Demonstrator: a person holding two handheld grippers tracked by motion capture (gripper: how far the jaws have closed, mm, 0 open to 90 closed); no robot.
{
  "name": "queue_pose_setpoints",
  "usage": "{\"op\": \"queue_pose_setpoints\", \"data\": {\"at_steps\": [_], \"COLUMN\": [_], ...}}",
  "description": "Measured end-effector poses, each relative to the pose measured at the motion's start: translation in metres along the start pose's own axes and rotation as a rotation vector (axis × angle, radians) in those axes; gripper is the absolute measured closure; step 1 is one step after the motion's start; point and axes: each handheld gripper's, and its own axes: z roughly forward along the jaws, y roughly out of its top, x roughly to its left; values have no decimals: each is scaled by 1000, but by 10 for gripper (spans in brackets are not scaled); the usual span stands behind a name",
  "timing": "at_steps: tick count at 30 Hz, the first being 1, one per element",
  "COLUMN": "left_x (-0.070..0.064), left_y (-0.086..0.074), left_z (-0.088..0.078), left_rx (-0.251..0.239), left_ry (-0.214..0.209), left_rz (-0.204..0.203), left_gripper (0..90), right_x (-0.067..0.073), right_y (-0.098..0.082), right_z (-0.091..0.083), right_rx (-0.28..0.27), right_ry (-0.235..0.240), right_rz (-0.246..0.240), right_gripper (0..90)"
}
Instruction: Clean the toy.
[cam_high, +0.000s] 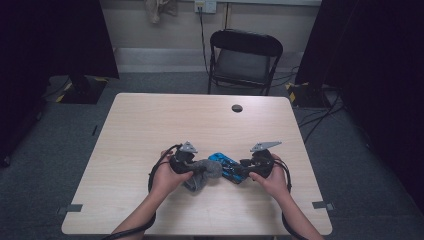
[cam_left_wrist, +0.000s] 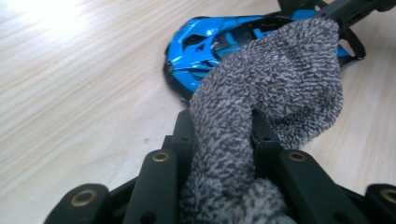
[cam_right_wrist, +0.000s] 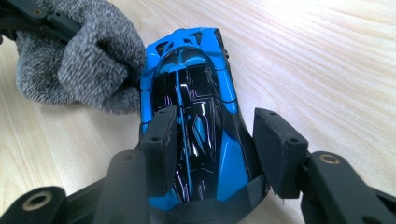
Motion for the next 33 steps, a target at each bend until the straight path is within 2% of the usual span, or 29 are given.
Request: {"op": "queue_pose_setpoints", "data": {"at_steps": [7,14,17,20,24,29,33], "left_x": [8,17,20,19,11,-8,-32], "left_y": [-2,0,-1,-2,-4,-5,-4], "left_z": [-2,-7,-11,-16,-22,-27,-20], "left_rx": [-15,-17,-29,-32,-38,-58,-48], "left_ry": [28,73,78,80,60,-6,-89], "left_rz": [-27,-32,-45,-37,-14,24,66], "left_gripper": [696,697,697,698,698,699,700], "right_x": [0,0,0,0,-1,-1,-1], "right_y": [0,0,-1,-1,-1,-1,-1], "right_z": [0,0,0,0,0,0,0], "right_rx": [-1,-4,-6,-6,-9,-8,-8], "right_ry": [0,0,1,2,3,4,5], "right_rz": [0,-2,1,2,2,3,4], "right_gripper": [513,513,513,513,513,513,513]}}
